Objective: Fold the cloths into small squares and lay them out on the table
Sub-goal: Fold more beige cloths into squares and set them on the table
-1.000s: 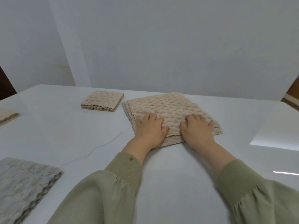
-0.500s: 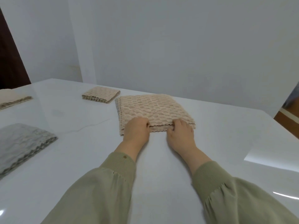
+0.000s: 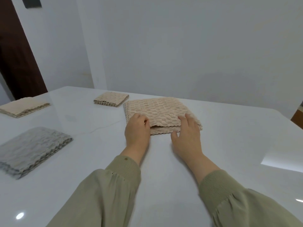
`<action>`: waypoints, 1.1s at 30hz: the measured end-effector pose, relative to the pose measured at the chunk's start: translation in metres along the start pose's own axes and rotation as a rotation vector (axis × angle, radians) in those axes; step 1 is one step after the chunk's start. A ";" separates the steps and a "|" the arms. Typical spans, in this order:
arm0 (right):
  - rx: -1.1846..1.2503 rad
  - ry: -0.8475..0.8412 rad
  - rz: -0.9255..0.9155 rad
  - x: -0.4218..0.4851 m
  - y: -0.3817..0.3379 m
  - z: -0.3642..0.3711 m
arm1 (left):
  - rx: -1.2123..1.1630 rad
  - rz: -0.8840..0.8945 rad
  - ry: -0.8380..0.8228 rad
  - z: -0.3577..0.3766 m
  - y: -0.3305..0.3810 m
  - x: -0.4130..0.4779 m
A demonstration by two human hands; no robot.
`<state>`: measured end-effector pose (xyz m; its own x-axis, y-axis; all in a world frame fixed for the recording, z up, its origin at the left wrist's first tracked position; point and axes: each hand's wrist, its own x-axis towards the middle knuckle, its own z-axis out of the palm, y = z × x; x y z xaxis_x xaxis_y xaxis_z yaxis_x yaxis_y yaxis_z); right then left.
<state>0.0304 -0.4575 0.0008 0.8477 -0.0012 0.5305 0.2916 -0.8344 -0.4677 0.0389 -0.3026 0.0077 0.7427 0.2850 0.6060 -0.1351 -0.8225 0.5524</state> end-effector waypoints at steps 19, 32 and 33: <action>0.333 0.218 -0.201 -0.004 0.004 -0.026 | -0.497 0.409 0.221 -0.021 0.044 -0.025; 0.572 0.705 0.060 -0.010 0.015 -0.050 | -0.054 -0.152 -0.312 -0.022 -0.020 -0.014; 0.516 0.645 0.011 -0.012 0.015 -0.051 | 0.056 -0.118 -0.402 -0.018 -0.022 -0.013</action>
<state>0.0019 -0.4980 0.0231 0.4764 -0.4550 0.7523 0.5849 -0.4748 -0.6576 0.0200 -0.2791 -0.0020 0.9491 0.1732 0.2632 -0.0065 -0.8244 0.5660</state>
